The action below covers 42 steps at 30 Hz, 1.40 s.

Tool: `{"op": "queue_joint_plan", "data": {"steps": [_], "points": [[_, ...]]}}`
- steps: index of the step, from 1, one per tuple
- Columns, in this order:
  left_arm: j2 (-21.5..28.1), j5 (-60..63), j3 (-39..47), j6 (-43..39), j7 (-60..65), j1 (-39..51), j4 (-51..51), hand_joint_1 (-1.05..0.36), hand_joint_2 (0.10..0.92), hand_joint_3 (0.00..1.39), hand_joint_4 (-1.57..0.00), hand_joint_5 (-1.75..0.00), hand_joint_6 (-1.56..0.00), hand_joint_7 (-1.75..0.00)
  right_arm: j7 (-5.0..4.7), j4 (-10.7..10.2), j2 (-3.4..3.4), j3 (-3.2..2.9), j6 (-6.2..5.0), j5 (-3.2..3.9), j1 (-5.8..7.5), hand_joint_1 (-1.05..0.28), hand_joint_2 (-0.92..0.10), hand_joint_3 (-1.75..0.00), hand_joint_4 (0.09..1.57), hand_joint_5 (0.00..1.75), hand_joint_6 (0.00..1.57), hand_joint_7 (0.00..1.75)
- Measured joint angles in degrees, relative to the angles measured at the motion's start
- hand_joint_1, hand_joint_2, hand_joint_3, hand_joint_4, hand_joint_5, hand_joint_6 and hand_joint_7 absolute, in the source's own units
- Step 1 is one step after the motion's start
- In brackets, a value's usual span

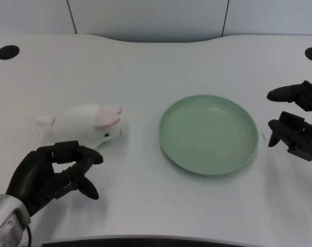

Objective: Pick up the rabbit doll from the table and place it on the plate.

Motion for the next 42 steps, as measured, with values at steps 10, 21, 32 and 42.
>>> {"op": "queue_joint_plan", "data": {"steps": [10,21,32,42], "points": [[0.0,0.1,0.0,0.5,0.0,0.0,-0.3,-0.45,0.921,0.42,-1.18,-1.04,-1.11,-0.86,0.58,0.0,0.00,0.02,-0.06,-0.03,0.00,-0.32,-0.74,-0.39,0.73,1.64,0.70,1.15],[0.1,-0.4,0.3,-0.7,-0.1,0.0,0.3,-0.46,0.921,0.36,-1.21,-1.04,-1.13,-0.87,-0.33,0.0,0.04,0.23,-0.05,-0.28,-0.01,-0.30,-0.75,-0.38,0.71,1.66,0.68,1.17],[4.2,4.4,0.2,-11.7,-1.6,-5.2,0.7,-0.48,0.921,0.43,-1.20,-1.02,-1.09,-0.84,-2.62,-1.3,0.11,1.87,1.04,-1.98,-0.01,-0.26,-0.75,-0.37,0.73,1.58,0.68,1.15],[17.3,28.1,-8.6,-21.1,1.8,-18.8,1.3,-0.72,0.920,0.03,-0.14,-1.32,-0.19,-0.91,-2.75,-1.6,0.26,2.19,1.11,-1.96,0.07,-0.28,-0.74,-0.38,0.70,1.61,0.68,1.16]]}}
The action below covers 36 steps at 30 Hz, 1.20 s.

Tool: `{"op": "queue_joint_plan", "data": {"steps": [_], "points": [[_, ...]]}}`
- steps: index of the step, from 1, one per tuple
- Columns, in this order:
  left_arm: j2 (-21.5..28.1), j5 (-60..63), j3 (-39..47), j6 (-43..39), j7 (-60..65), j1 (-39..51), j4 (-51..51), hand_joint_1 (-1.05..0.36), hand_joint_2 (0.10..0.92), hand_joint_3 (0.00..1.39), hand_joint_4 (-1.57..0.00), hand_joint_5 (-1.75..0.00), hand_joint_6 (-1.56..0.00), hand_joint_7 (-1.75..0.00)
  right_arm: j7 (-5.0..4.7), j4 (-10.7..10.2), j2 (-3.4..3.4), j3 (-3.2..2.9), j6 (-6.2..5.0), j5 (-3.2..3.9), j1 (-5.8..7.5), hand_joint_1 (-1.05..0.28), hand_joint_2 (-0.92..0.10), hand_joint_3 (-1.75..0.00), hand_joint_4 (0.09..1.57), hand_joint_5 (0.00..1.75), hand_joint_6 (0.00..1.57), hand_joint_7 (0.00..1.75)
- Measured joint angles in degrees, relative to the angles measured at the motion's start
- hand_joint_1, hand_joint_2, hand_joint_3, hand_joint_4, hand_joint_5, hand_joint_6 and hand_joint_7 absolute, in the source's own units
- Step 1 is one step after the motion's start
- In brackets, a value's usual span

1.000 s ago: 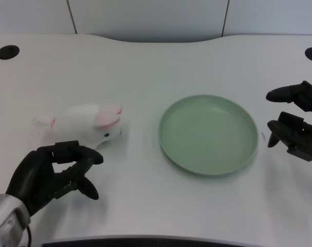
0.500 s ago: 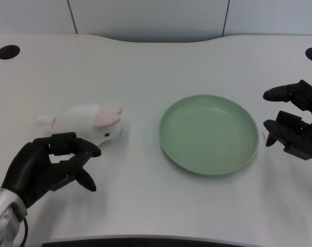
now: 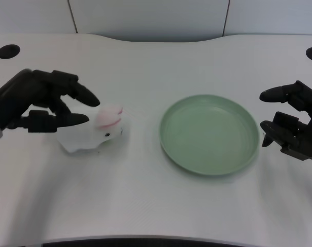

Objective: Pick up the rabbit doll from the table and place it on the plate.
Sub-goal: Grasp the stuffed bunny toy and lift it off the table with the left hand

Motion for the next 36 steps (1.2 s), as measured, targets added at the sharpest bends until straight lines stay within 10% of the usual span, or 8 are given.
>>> {"op": "queue_joint_plan", "data": {"steps": [13,36], "points": [[0.4,27.4,-17.8,-4.8,15.3,-16.0,20.3,-0.96,0.879,0.00,0.00,-0.39,0.00,-0.50,-0.92,0.0,0.19,0.28,-0.46,-0.29,0.19,-0.29,-0.75,-0.38,0.71,1.60,0.68,1.17],[-10.8,30.1,-28.6,5.5,10.5,-32.9,55.8,-0.88,0.722,0.00,0.00,-0.85,0.00,-0.86,-0.23,-2.6,0.08,0.23,0.26,0.24,2.31,-0.26,-0.72,-0.42,0.70,1.63,0.67,1.18]]}}
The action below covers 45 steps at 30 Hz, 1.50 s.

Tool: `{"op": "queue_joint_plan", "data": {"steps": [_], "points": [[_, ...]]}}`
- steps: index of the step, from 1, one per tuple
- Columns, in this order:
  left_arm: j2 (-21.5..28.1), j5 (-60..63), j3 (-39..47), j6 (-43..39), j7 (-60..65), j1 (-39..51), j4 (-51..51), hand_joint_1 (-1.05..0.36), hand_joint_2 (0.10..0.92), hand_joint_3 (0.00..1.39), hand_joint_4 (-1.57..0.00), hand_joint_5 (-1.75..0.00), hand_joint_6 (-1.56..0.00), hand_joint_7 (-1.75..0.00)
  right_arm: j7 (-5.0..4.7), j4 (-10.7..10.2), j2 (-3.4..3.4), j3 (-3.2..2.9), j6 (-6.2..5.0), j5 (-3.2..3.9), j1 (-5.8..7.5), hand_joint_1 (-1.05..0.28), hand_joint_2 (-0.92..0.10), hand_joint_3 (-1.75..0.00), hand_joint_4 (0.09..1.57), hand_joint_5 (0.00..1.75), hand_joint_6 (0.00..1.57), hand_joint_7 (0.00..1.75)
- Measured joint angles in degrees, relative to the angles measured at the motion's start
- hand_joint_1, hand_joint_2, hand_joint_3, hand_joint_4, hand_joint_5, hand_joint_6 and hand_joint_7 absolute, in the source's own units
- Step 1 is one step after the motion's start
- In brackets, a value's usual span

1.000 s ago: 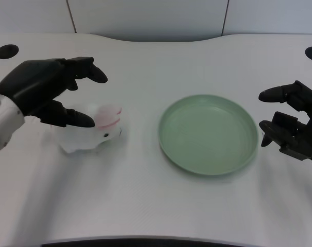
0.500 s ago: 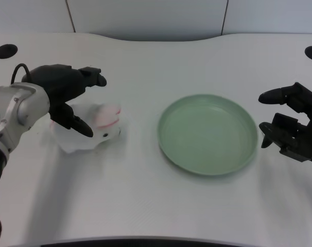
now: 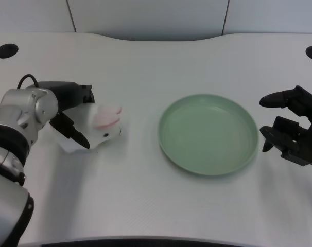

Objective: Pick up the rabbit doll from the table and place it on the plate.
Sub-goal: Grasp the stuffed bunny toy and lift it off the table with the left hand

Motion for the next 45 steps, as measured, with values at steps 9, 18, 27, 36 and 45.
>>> {"op": "queue_joint_plan", "data": {"steps": [9,18,27,36,45], "points": [[-2.4,2.6,-4.5,1.5,7.3,1.1,1.8,-0.65,0.656,0.01,0.00,-0.70,0.00,-0.66,0.95,-1.1,-0.07,-0.27,0.00,0.62,0.78,-0.26,-0.72,-0.43,0.72,1.62,0.69,1.16],[-4.2,5.4,-8.5,4.0,12.9,1.5,3.1,-0.61,0.670,0.00,0.00,-0.24,0.00,-0.34,1.84,-1.2,-0.09,-0.51,0.11,1.91,1.45,-0.29,-0.72,-0.43,0.72,1.66,0.69,1.15],[-4.2,6.8,-10.1,3.8,25.4,5.1,3.3,-0.60,0.823,0.00,-0.12,-1.65,-0.25,-1.37,2.25,-1.2,-0.10,-0.85,0.11,2.62,1.51,-0.30,-0.73,-0.42,0.71,1.67,0.68,1.16],[-3.3,0.9,-4.3,-1.4,29.5,7.2,3.3,-0.28,0.802,0.00,-1.03,-1.63,-0.85,-1.55,1.77,-1.1,-0.10,-1.02,0.24,2.87,1.51,-0.28,-0.73,-0.42,0.72,1.65,0.69,1.16],[-3.1,0.1,-3.3,-0.1,27.9,6.9,3.3,-0.36,0.833,0.00,-1.10,-1.35,-1.06,-1.12,1.33,-2.1,-0.09,-1.01,1.63,2.88,1.50,-0.27,-0.73,-0.44,0.72,1.68,0.69,1.16]]}}
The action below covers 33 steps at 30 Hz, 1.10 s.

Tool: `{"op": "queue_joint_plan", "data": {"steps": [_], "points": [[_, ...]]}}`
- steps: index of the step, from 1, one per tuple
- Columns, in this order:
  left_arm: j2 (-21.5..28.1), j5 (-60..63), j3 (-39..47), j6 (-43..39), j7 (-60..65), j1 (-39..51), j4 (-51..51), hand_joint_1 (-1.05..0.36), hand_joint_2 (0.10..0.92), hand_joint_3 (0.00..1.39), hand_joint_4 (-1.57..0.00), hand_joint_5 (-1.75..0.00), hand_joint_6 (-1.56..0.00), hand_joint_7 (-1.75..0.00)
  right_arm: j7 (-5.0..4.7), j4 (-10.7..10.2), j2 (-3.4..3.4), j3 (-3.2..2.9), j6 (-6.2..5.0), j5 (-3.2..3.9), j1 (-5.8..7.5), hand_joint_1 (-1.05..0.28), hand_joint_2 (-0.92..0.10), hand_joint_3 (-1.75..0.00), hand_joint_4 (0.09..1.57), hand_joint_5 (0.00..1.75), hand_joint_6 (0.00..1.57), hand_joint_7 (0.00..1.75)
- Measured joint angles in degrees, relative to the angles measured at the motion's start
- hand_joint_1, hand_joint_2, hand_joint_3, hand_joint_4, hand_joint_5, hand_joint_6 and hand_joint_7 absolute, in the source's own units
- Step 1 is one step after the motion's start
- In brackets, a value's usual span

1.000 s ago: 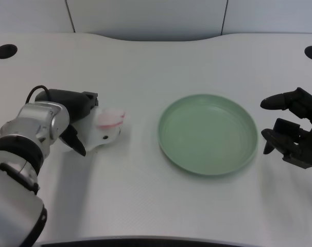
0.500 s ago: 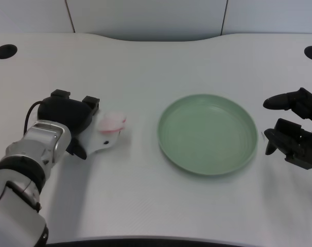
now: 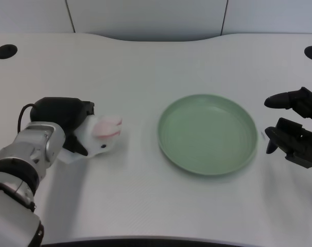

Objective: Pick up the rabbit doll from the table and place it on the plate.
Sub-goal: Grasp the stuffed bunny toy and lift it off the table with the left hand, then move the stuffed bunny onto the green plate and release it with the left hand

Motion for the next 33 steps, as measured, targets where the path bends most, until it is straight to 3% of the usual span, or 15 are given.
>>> {"op": "queue_joint_plan", "data": {"steps": [3,6,8,9,10,12,18,22,24,27,30,33], "points": [[0.1,-0.6,0.7,-0.4,-1.2,-0.2,-0.2,-0.33,0.812,0.00,-0.99,-1.30,-1.00,-1.01,0.00,-0.1,0.01,0.02,0.13,0.00,0.00,-0.27,-0.72,-0.44,0.71,1.68,0.68,1.16],[0.4,-2.6,2.6,-1.4,-4.0,-1.5,-0.7,-0.35,0.829,0.01,-0.99,-1.33,-1.04,-1.01,0.00,-0.1,0.14,0.10,0.23,0.00,-0.01,-0.27,-0.71,-0.44,0.71,1.67,0.68,1.16],[0.6,-3.4,3.5,-1.8,-4.7,-2.7,-1.4,-0.35,0.829,0.01,-1.03,-1.47,-1.03,-1.17,-0.30,-0.1,0.18,0.55,0.28,-0.50,-0.05,-0.27,-0.72,-0.44,0.70,1.66,0.68,1.16],[0.6,-3.9,4.0,-1.9,-5.0,-3.5,-1.9,-0.33,0.831,0.00,-1.10,-1.63,-1.00,-1.50,-0.40,-0.1,0.18,0.70,0.25,-0.83,-0.05,-0.26,-0.72,-0.45,0.70,1.67,0.68,1.17],[0.6,-4.3,4.3,-2.1,-5.2,-4.5,-2.3,-0.30,0.825,0.00,-1.16,-1.69,-1.02,-1.62,-0.46,-0.1,0.18,0.78,0.21,-1.05,-0.05,-0.25,-0.72,-0.45,0.70,1.67,0.68,1.17],[0.6,-4.6,4.7,-3.2,-5.3,-6.6,-3.1,-0.25,0.801,0.01,-1.27,-1.73,-1.11,-1.72,-0.56,-0.1,0.19,0.84,0.14,-1.17,-0.12,-0.26,-0.71,-0.46,0.69,1.68,0.68,1.18],[-2.2,-5.0,5.2,-6.2,-5.2,-9.6,-4.2,-0.23,0.795,0.01,-1.29,-1.75,-1.13,-1.75,-0.72,0.3,0.71,0.98,0.31,-1.06,-0.40,-0.24,-0.70,-0.47,0.68,1.68,0.67,1.21],[-5.4,-4.7,4.8,-6.8,-5.1,-10.7,-4.3,-0.22,0.825,0.03,-1.29,-1.75,-1.09,-1.75,-1.44,-0.1,0.74,1.58,0.99,-1.65,-0.42,-0.25,-0.68,-0.47,0.67,1.65,0.66,1.21],[-7.2,-4.7,4.7,-7.1,-5.3,-11.7,-4.3,-0.21,0.821,0.03,-1.27,-1.75,-1.06,-1.75,-1.49,-0.1,0.75,1.98,0.97,-2.23,-0.50,-0.25,-0.68,-0.47,0.68,1.65,0.66,1.21],[-9.2,-4.7,4.5,-7.8,-5.4,-13.3,-4.3,-0.23,0.824,0.03,-1.25,-1.75,-1.04,-1.75,-1.45,-0.1,0.82,2.70,0.68,-2.44,-0.61,-0.24,-0.68,-0.48,0.70,1.62,0.67,1.20],[-12.4,-4.6,3.8,-8.1,-5.5,-13.9,-4.3,-0.25,0.827,0.03,-1.23,-1.75,-1.02,-1.75,-1.47,0.1,0.82,2.92,0.42,-3.07,-0.78,-0.24,-0.67,-0.48,0.71,1.60,0.68,1.18],[-16.0,-4.5,3.0,-8.2,-5.6,-14.0,-3.8,-0.31,0.826,0.03,-1.15,-1.75,-0.97,-1.75,-1.49,0.2,1.04,3.07,0.41,-3.11,-1.02,-0.26,-0.67,-0.48,0.70,1.63,0.68,1.18]]}}
